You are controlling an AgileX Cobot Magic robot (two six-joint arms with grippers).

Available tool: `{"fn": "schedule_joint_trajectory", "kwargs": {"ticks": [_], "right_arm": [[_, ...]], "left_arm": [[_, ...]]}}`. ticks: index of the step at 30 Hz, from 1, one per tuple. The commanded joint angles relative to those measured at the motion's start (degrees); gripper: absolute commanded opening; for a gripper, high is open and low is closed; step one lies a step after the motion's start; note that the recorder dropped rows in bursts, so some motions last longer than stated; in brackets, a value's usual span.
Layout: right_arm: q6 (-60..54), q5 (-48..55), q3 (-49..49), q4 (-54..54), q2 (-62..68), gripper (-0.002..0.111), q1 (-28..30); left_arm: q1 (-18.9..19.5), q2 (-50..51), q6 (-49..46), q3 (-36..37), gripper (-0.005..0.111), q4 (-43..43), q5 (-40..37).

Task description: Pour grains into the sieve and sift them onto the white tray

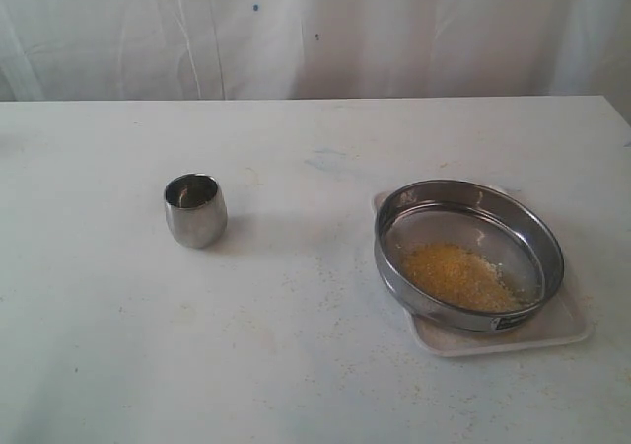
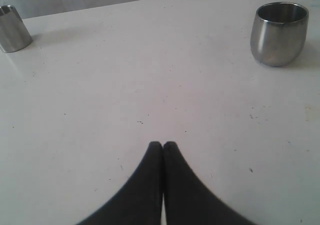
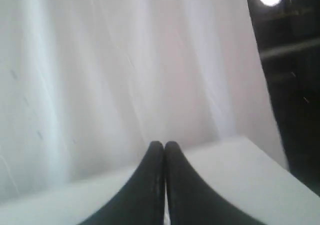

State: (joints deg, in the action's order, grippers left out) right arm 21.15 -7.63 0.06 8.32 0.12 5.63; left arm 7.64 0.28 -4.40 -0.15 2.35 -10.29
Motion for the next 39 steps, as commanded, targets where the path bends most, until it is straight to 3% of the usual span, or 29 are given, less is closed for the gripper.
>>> {"fn": "schedule_joint_trajectory", "kwargs": {"ticks": [1,4,7,12,15,18,21,26,28,33,36,39], "right_arm": [[8.86,-30.21,-0.06,-1.10,-0.12,0.000,0.07],[8.32,-46.90,-1.51,-5.60,-0.12,0.000,0.07],[10.43,-56.89,-8.31,-7.30,-0.12,0.000,0.07],[10.53,-52.87,-28.87,-2.06,-0.12,0.000,0.07],[10.53,-44.91,-40.79,6.40,3.23,0.000,0.07],[10.22,-30.30,-49.44,19.53,7.98,0.000,0.07],[10.08,-11.32,-52.97,31.41,14.21,0.000,0.07],[10.08,29.21,-51.94,34.13,30.95,0.000,0.07],[10.90,40.07,-51.84,33.68,38.68,0.000,-0.28],[15.46,42.24,-51.71,29.07,54.28,0.000,-0.28],[0.33,44.29,-51.71,19.53,63.44,0.000,-0.41],[-15.25,50.66,-51.93,1.15,73.12,0.000,-0.41]], "left_arm": [[-0.38,-0.28,0.60,0.15,0.000,0.36,-0.31],[-0.38,-0.28,0.50,0.15,0.000,0.36,-0.31],[-0.38,-0.28,0.50,0.15,0.000,0.36,-0.31],[-0.38,-0.28,0.50,0.15,0.000,0.36,-0.31],[-0.38,-0.28,0.50,0.15,0.000,0.36,-0.31],[-0.38,-0.28,0.50,0.15,0.000,0.36,-0.31],[-0.38,-0.28,0.50,0.15,0.000,0.36,-0.31],[-0.38,-0.28,0.50,0.15,0.000,0.36,-0.31],[-0.38,-0.28,0.50,0.15,0.000,0.36,-0.31],[-0.38,-0.28,0.50,0.15,0.000,0.36,-0.31],[-0.38,-0.28,0.50,0.15,0.000,0.36,-0.31],[-0.38,-0.28,0.50,0.15,0.000,0.36,-0.31]]}}
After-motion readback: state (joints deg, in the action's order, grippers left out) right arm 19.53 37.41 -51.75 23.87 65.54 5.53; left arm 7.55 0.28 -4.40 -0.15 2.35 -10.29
